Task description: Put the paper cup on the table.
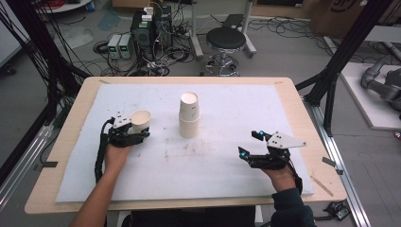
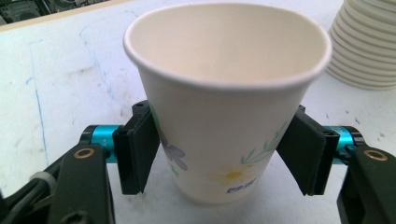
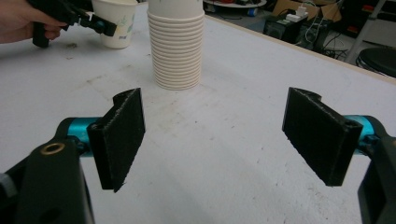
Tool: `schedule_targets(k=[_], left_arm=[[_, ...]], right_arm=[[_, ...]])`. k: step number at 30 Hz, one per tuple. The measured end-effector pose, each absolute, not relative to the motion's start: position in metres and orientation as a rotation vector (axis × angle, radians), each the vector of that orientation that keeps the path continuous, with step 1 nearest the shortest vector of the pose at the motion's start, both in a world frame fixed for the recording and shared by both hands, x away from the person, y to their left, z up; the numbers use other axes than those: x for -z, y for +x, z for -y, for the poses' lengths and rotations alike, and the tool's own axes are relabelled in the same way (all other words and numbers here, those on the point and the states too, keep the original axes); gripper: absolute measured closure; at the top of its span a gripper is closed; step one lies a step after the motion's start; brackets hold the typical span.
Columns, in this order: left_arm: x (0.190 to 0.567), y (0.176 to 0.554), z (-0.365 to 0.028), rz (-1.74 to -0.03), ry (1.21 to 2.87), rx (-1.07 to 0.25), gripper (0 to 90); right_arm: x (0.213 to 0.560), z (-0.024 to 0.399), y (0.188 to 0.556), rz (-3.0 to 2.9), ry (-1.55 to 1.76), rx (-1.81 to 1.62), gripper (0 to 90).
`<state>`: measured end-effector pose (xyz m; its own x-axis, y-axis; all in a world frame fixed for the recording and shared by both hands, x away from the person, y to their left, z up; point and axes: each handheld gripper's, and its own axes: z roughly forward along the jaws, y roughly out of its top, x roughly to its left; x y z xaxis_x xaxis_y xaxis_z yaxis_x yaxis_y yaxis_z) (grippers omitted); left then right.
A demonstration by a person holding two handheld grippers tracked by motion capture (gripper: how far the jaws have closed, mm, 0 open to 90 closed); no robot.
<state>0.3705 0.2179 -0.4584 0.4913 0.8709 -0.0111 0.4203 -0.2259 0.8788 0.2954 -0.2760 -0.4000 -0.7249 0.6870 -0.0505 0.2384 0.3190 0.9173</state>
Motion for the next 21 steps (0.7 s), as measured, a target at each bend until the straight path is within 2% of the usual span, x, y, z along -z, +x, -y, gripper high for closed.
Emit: schedule_targets(k=[8,12,14,21], left_arm=[[0.460,0.367,-0.221,-1.083,1.821,-0.605,30.1],[0.459,0.364,-0.228,-1.088,1.792,-0.537,20.2],[0.458,0.361,-0.230,-1.071,1.798,-0.512,20.0],[0.448,0.337,-0.246,-1.037,1.754,-0.556,19.7]], right_arm=[[0.399,0.276,0.295,-2.157,0.814,-1.384,21.5],[0.399,0.277,0.295,-2.157,0.815,-1.385,21.5],[0.400,0.277,0.295,-2.159,0.822,-1.380,21.5],[0.400,0.280,0.294,-2.166,0.838,-1.353,21.5]])
